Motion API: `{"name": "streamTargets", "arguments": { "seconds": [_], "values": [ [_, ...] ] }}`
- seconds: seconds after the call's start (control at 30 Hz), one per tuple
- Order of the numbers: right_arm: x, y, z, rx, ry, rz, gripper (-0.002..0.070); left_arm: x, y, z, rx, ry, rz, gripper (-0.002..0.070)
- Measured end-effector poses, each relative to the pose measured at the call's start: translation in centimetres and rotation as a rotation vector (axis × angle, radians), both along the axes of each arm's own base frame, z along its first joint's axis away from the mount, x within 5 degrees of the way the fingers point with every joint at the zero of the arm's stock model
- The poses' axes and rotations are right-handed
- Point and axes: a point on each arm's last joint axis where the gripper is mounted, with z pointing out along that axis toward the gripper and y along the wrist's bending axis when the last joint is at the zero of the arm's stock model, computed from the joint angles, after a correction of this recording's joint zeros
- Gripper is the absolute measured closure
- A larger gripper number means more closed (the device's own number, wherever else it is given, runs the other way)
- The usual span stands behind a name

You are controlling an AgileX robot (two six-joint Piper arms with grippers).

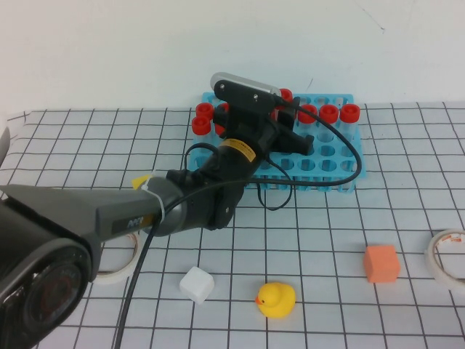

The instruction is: Place the test tubes

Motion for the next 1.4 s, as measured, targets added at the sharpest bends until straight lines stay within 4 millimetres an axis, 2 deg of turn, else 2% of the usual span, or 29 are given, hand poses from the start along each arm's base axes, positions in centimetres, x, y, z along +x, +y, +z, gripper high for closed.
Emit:
{"name": "streamTargets", "arguments": {
  "seconds": [0.4, 0.6, 1.0, 1.07, 1.17, 1.23, 1.3, 1.4],
  "values": [
    [0.0, 0.0, 0.0, 0.0, 0.0, 0.0, 0.0678, -0.8, -0.7, 0.9, 0.059, 0.036, -0.017, 0.0417],
    [0.0, 0.0, 0.0, 0.0, 0.0, 0.0, 0.0678, -0.8, -0.6, 0.2, 0.07, 0.111, 0.0, 0.0418],
    [0.0, 0.0, 0.0, 0.0, 0.0, 0.0, 0.0678, -0.8, -0.5, 0.0, 0.076, 0.132, 0.003, 0.0417],
    [0.0, 0.0, 0.0, 0.0, 0.0, 0.0, 0.0678, -0.8, -0.6, 0.1, 0.079, 0.135, 0.002, 0.0377],
    [0.0, 0.0, 0.0, 0.0, 0.0, 0.0, 0.0678, -0.9, -0.5, 0.2, 0.084, 0.139, 0.0, 0.0257],
    [0.0, 0.0, 0.0, 0.0, 0.0, 0.0, 0.0678, -1.0, -0.5, 0.6, 0.086, 0.145, -0.003, 0.021],
    [0.0, 0.0, 0.0, 0.0, 0.0, 0.0, 0.0678, -1.2, -0.4, 1.3, 0.089, 0.154, -0.007, 0.019],
    [0.0, 0.0, 0.0, 0.0, 0.0, 0.0, 0.0678, -2.1, 0.1, 4.4, 0.145, 0.102, -0.019, 0.0216]
  ]
}}
